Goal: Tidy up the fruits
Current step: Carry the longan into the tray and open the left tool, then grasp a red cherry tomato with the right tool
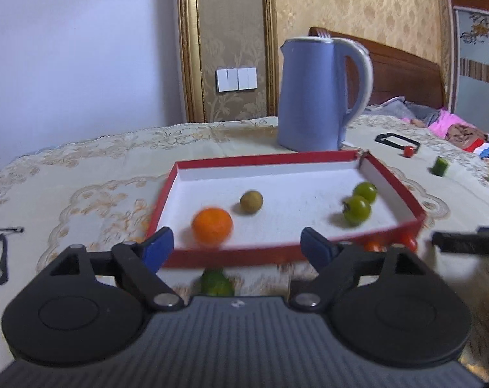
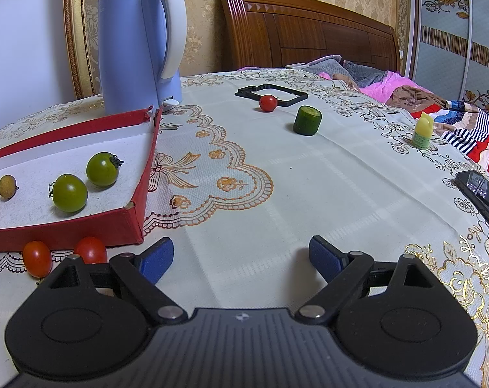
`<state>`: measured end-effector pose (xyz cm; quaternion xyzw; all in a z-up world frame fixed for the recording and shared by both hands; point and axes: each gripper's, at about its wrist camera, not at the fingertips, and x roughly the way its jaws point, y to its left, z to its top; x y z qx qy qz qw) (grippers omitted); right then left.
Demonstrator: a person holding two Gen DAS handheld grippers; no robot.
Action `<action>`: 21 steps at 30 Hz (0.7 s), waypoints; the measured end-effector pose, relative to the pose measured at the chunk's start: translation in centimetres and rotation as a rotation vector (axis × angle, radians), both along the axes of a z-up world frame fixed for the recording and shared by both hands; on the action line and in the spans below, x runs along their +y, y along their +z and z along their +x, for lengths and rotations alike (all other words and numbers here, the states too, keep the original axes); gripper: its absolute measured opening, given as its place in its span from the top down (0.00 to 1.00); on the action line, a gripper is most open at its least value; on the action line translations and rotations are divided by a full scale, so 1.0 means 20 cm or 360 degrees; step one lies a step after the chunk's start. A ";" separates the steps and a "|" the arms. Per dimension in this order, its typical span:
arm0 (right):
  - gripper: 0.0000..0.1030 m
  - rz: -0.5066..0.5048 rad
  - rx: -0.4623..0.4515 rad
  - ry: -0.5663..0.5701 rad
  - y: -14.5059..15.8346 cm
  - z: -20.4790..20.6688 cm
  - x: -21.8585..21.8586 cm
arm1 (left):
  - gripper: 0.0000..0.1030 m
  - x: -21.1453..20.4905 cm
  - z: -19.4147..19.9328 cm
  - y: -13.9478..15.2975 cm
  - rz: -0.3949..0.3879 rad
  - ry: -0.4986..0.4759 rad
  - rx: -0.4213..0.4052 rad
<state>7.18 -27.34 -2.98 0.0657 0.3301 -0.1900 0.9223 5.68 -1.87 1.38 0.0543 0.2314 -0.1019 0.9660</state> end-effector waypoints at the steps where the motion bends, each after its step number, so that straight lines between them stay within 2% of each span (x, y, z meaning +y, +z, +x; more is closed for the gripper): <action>1: 0.12 0.0000 0.0000 0.0000 0.00 0.00 0.00 | 0.17 0.02 -0.03 -0.01 -0.0001 -0.0005 0.0006; 6: 0.11 0.0000 0.0000 0.0000 0.00 0.00 0.00 | 0.17 0.11 -0.17 -0.06 -0.0080 0.0020 0.0066; 11: 0.11 0.0001 0.0000 0.0000 0.00 0.00 0.00 | 0.17 0.18 -0.25 -0.12 -0.0088 0.0088 0.0093; 17: 0.09 0.0014 -0.0013 0.0034 -0.01 -0.01 0.00 | 0.17 0.26 -0.22 -0.20 -0.0108 0.0160 0.0201; 21: 0.09 0.0039 -0.0072 0.0092 0.00 -0.04 0.01 | 0.17 0.28 -0.20 -0.22 -0.0099 0.0170 0.0205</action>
